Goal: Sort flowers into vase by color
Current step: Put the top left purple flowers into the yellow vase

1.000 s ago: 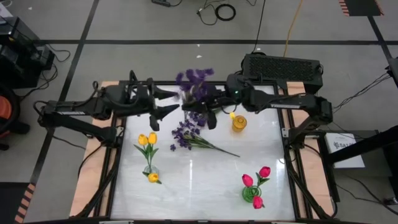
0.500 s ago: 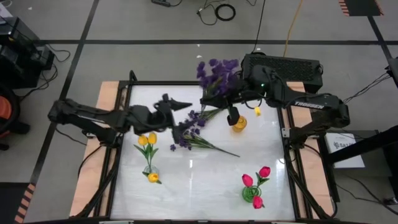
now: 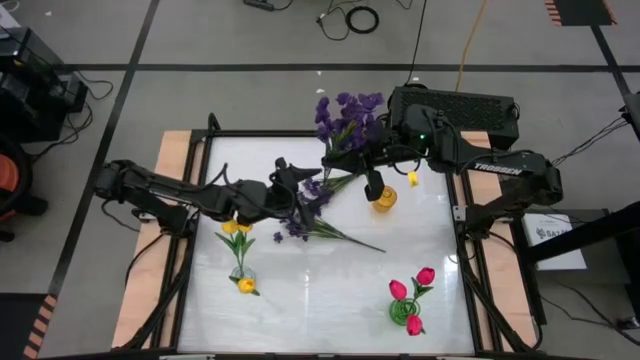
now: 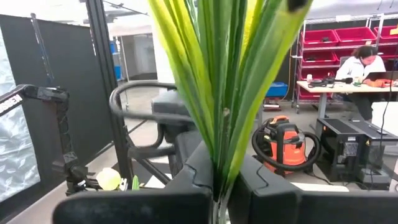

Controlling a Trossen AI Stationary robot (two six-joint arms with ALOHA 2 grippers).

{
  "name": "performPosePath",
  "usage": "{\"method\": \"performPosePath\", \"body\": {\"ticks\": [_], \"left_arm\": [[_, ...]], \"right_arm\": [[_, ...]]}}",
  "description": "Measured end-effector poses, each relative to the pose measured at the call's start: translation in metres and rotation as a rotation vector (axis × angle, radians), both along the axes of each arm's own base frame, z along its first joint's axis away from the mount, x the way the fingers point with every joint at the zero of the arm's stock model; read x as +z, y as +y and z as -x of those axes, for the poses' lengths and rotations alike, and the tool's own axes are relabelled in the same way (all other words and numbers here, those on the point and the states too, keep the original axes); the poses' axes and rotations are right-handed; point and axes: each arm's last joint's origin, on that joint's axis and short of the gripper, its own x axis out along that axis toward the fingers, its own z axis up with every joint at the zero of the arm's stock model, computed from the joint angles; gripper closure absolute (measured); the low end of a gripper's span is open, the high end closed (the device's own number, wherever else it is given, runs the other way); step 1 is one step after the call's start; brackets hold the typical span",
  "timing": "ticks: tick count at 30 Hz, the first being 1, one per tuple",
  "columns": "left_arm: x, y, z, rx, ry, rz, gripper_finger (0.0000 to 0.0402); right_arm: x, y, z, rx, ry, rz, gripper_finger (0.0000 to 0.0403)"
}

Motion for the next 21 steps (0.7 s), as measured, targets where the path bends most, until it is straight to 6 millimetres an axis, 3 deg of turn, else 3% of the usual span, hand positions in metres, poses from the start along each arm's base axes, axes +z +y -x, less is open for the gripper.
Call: {"method": "performPosePath", "body": {"ticks": [14, 21], "left_arm": [[-0.006, -0.014, -0.003, -0.087, 0.031, -0.002, 0.0308], [-0.007, -0.012, -0.003, -0.057, 0.031, 0.002, 0.0372]], "right_arm": [[-0.003, 0.000, 0.000, -0.004, 0.026, 0.035, 0.0397], [-0.003, 0.000, 0.000, -0.005, 0.025, 0.038, 0.0397]]}}
